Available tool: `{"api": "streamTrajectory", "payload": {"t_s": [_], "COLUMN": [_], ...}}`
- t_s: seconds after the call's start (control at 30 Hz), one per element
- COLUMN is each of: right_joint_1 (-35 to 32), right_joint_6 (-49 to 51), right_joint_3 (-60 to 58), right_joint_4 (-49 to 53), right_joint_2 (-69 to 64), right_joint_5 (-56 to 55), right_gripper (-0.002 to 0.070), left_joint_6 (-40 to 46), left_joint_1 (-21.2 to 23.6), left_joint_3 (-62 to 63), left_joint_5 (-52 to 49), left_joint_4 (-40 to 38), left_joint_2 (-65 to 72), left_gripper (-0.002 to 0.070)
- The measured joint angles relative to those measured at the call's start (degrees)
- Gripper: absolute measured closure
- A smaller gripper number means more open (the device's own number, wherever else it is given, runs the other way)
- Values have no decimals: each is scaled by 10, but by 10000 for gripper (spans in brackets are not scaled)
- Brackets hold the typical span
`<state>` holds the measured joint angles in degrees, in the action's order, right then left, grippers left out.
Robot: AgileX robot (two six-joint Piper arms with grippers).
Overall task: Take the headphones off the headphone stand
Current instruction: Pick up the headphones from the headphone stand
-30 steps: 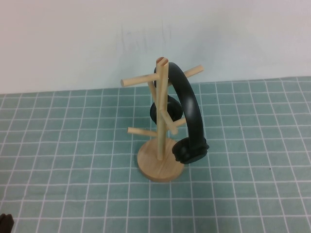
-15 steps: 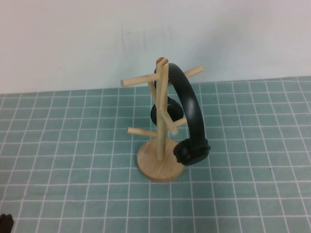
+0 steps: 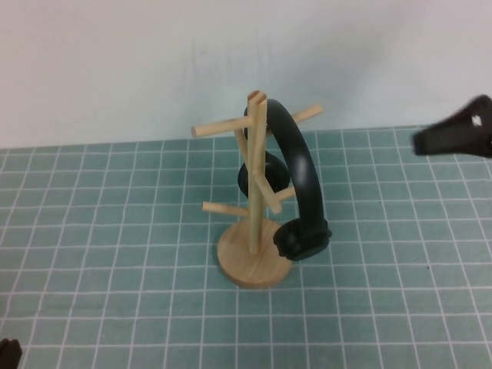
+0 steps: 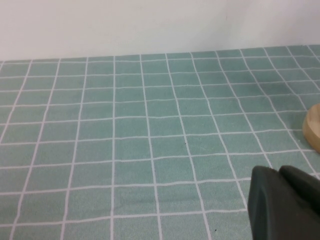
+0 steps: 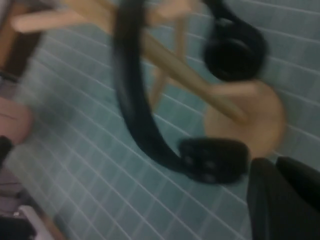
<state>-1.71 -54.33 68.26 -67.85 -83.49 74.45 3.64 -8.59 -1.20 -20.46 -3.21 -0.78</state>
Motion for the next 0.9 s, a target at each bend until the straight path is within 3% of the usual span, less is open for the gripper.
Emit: {"api": "streamTrajectory", "payload": {"t_s": [0.13,0.2,0.27,0.37,0.43,0.9], "right_joint_1": [34,57,81,114,135,156], "right_joint_6": [-82,-89,-92,-77,-75,-76], "right_joint_3": [0,0,0,0,0,4], "right_joint_4": [-15,-9,-9,-9,-9,-13], "right_joint_2": [-12,-12,-14,-15,-15,-32], "right_joint_5": [1,0,-6,-44,-68,-165], "right_gripper": [671,622,523,302,210,199], "left_joint_6": [0,0,0,0,0,0], "left_joint_1": [0,0,0,0,0,0], "left_joint_3": [0,0,0,0,0,0], "left_joint_5": [0,0,0,0,0,0], "left_joint_4": [0,0,0,0,0,0], "left_joint_2": [0,0,0,0,0,0], "left_gripper": [680,680,680,680,680,680]}}
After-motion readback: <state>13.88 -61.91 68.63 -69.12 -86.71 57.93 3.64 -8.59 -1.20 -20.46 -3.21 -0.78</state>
